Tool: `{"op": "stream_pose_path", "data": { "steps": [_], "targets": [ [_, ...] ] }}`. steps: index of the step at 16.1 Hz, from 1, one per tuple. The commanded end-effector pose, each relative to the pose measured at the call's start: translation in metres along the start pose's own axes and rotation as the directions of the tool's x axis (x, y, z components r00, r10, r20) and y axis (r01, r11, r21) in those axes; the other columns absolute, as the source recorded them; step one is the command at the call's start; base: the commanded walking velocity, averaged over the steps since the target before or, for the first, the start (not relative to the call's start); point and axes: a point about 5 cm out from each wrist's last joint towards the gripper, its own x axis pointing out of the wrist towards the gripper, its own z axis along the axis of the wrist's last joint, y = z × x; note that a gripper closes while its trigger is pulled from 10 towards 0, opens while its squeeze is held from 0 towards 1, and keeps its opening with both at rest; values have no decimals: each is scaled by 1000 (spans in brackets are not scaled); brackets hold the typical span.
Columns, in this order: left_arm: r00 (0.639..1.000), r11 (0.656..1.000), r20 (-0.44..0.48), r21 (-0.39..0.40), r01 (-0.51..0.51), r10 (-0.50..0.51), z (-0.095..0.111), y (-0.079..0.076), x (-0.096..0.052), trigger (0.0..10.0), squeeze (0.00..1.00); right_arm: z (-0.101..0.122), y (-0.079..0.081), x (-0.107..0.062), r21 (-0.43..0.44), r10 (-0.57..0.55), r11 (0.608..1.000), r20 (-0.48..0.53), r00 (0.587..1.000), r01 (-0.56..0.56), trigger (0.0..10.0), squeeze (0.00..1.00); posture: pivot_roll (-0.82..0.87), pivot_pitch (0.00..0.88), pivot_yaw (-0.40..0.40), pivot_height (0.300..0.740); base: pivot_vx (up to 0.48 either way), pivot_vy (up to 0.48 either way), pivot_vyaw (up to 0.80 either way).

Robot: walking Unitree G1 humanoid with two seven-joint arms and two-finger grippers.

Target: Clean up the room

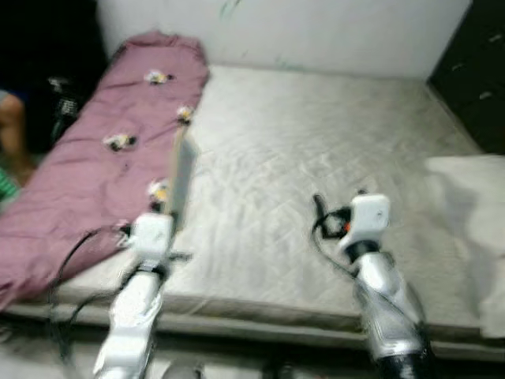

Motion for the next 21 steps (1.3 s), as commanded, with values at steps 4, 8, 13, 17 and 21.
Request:
{"op": "stream_pose_path", "data": {
  "steps": [4, 8, 13, 17, 21],
  "targets": [
    [997, 1000, 75, -12, -22, 23, 18, 4, 6, 10000, 0, 2, -10, 1, -33, -10, 999, 5, 1000, 11, 10000, 0, -10, 0, -31, 740, 0, -289, 0],
    [994, 999, 104, -41, 19, -15, 25, -3, 11, 10000, 0, 6, -6, 3, -28, -3, 1000, 18, 1000, 4, 10000, 0, -12, 0, -30, 740, 0, 0, 0],
    [992, 998, 121, -49, 40, -34, 28, -4, 13, 10000, 0, 6, -3, 5, -32, 8, 999, 19, 1000, -7, 10000, 0, -14, 0, -30, 740, 0, 0, 0],
    [992, 998, 122, -48, 44, -38, 29, -6, 14, 10000, 0, 8, -3, 6, -64, 17, 998, 30, 999, -15, 10000, 0, -13, 0, -29, 740, 0, 0, 311],
    [992, 998, 122, -42, 46, -41, 29, -7, 15, 10000, 0, 7, -3, 6, -57, 16, 998, 28, 999, -15, 10000, 0, -14, 0, -31, 740, 0, -71, 452]
  ]
}}
